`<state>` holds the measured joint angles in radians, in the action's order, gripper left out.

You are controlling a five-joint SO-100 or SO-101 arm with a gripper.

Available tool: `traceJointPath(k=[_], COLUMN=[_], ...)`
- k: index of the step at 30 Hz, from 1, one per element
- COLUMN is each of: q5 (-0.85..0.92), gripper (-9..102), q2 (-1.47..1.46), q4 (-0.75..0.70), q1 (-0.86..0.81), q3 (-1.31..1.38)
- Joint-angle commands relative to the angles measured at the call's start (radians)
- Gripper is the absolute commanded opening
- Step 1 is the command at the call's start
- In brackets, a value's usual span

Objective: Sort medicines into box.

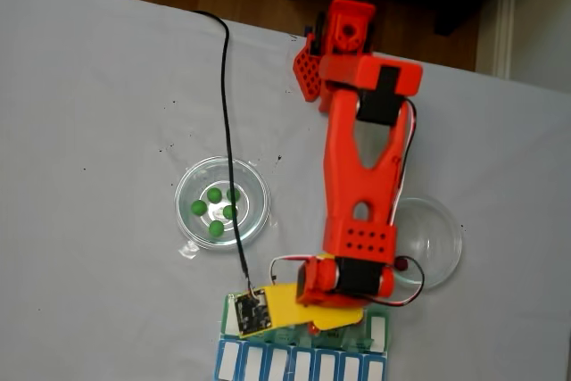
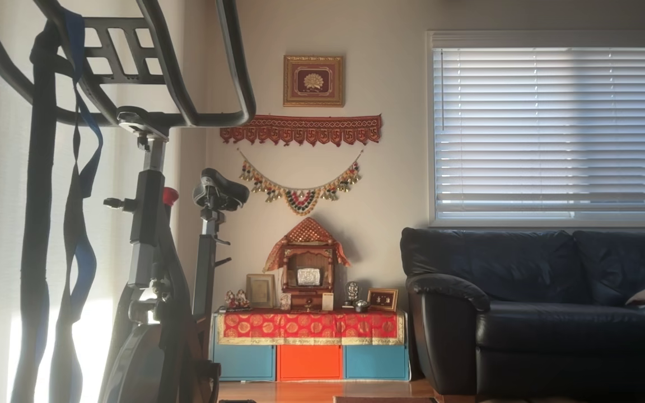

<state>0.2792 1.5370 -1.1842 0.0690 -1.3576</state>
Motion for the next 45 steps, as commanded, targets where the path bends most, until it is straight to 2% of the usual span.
traceJointPath(k=[1, 5, 9, 22, 35, 45], q5=[-0.012, -0.043, -0.021, -0.156, -0.356, -0.410], gripper=[2, 2, 2, 2, 2, 2], q2=[0.198, 0.273, 0.334, 0.499, 0.472, 0.459], q4=[-0.032, -0.176, -0.253, -0.238, -0.149, -0.107], q1=[0.029, 0.049, 0.091, 0.298, 0.376, 0.437], q3=[0.009, 0.069, 0.060, -0.127, -0.207, -0.287])
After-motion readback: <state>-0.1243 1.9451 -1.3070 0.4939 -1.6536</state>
